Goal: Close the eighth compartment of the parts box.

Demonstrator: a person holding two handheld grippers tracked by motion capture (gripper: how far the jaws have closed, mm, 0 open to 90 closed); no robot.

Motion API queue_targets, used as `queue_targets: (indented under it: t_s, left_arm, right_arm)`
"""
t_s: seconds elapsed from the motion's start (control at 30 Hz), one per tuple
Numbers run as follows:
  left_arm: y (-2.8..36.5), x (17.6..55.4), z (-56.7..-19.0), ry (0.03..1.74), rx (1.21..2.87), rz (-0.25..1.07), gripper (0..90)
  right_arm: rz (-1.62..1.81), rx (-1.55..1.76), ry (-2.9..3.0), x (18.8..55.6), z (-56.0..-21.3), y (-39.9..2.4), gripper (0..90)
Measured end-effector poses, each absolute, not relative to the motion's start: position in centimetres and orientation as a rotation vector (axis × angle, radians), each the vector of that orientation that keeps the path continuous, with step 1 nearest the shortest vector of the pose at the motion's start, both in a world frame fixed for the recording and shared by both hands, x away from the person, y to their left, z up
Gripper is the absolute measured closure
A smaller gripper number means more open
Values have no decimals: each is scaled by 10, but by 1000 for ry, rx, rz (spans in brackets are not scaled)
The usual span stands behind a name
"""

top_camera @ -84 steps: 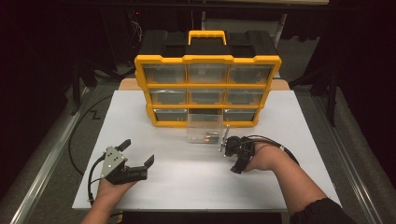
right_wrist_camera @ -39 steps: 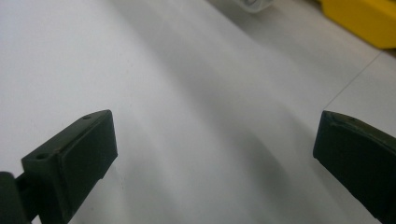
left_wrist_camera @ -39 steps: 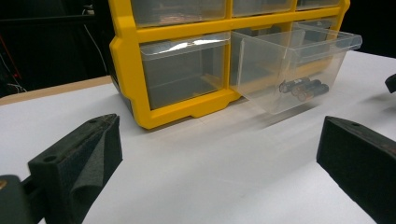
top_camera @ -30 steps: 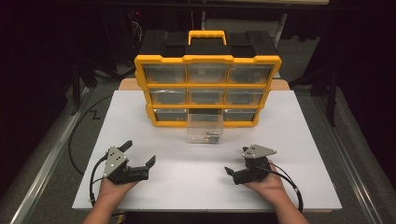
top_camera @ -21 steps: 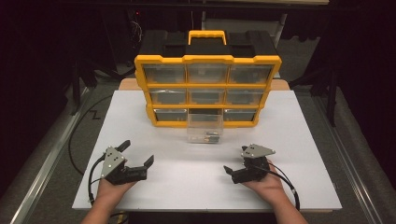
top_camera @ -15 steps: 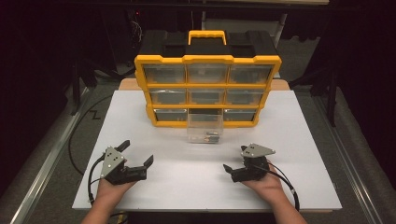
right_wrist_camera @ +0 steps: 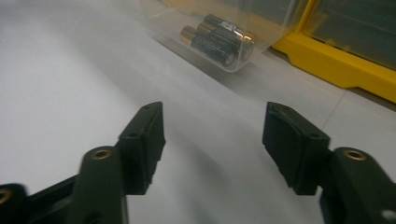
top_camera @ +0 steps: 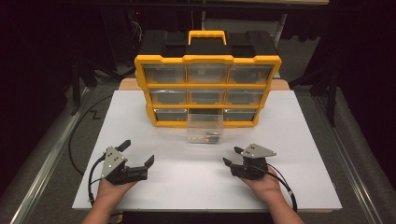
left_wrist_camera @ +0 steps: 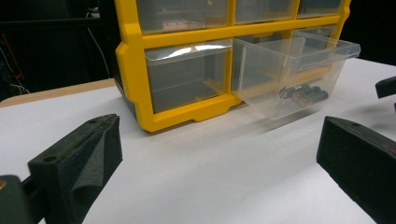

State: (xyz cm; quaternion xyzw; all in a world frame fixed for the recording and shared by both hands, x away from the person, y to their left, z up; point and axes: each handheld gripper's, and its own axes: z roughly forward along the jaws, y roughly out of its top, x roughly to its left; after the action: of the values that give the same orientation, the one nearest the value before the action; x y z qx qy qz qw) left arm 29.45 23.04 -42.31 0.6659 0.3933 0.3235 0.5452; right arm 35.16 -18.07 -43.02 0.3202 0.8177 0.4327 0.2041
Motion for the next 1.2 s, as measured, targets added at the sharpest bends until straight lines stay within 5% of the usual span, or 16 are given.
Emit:
queue_targets:
  t_s: [0.7, 1.2]
  left_arm:
    - [232, 297, -424, 935, 1584, 778, 11]
    - [233, 296, -423, 934, 1583, 778, 11]
  right_arm:
    - [1146, 838, 2275, 358, -433, -153, 883]
    - [1201, 831, 2233, 371, -430, -131, 900]
